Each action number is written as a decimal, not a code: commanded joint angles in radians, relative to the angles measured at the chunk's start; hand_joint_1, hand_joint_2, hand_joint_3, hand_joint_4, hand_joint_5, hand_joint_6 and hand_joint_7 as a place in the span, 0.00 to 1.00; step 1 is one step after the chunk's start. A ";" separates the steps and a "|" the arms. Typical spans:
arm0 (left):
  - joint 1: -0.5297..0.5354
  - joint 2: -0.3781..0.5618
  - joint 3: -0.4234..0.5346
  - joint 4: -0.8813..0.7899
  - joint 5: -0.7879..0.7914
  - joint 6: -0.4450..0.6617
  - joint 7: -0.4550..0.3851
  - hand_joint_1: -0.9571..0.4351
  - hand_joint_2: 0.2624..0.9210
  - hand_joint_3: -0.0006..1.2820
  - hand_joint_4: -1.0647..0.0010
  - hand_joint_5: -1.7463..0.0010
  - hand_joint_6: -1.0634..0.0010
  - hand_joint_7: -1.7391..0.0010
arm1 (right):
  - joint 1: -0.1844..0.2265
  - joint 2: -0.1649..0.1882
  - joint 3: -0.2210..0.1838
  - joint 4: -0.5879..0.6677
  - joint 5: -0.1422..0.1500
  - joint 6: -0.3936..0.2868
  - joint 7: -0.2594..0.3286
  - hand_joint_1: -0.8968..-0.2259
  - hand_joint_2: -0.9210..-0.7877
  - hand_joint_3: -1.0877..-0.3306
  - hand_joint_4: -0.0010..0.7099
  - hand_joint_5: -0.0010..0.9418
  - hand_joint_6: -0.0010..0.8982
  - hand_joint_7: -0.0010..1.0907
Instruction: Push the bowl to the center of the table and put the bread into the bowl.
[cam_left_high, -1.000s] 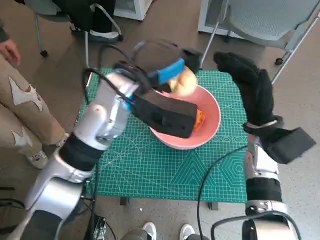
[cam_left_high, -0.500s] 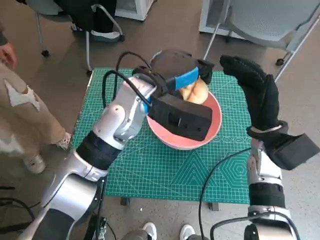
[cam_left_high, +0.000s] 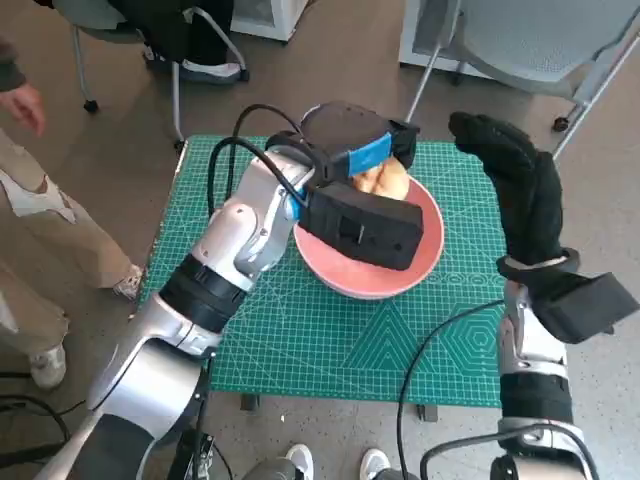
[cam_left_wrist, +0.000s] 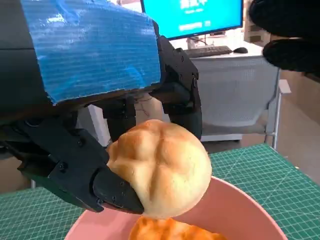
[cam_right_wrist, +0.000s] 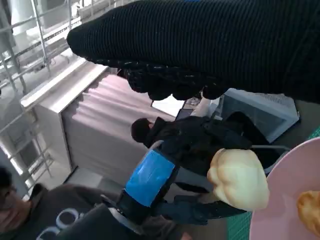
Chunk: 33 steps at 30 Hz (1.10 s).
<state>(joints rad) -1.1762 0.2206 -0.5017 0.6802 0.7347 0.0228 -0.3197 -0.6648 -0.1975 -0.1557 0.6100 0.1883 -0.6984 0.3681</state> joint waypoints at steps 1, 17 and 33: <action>-0.039 -0.020 0.017 0.028 -0.052 0.044 -0.108 0.89 0.78 0.28 0.37 0.25 0.59 0.73 | 0.022 -0.005 0.002 0.003 -0.015 0.016 -0.015 0.30 0.00 0.28 0.22 0.01 0.00 0.43; -0.061 -0.007 0.007 0.165 -0.081 -0.033 -0.123 0.33 0.80 0.04 1.00 1.00 0.89 1.00 | 0.006 -0.001 0.006 0.025 0.006 0.003 0.011 0.30 0.00 0.28 0.22 0.00 0.00 0.43; -0.063 0.027 0.064 0.227 -0.147 -0.146 -0.094 0.30 0.85 0.02 1.00 1.00 0.91 1.00 | -0.018 -0.002 0.005 0.042 0.010 0.000 0.027 0.33 0.00 0.27 0.22 0.00 0.00 0.43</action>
<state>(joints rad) -1.2116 0.2233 -0.4725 0.9039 0.6210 -0.0849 -0.4304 -0.6837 -0.1970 -0.1510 0.6359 0.1946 -0.7035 0.3865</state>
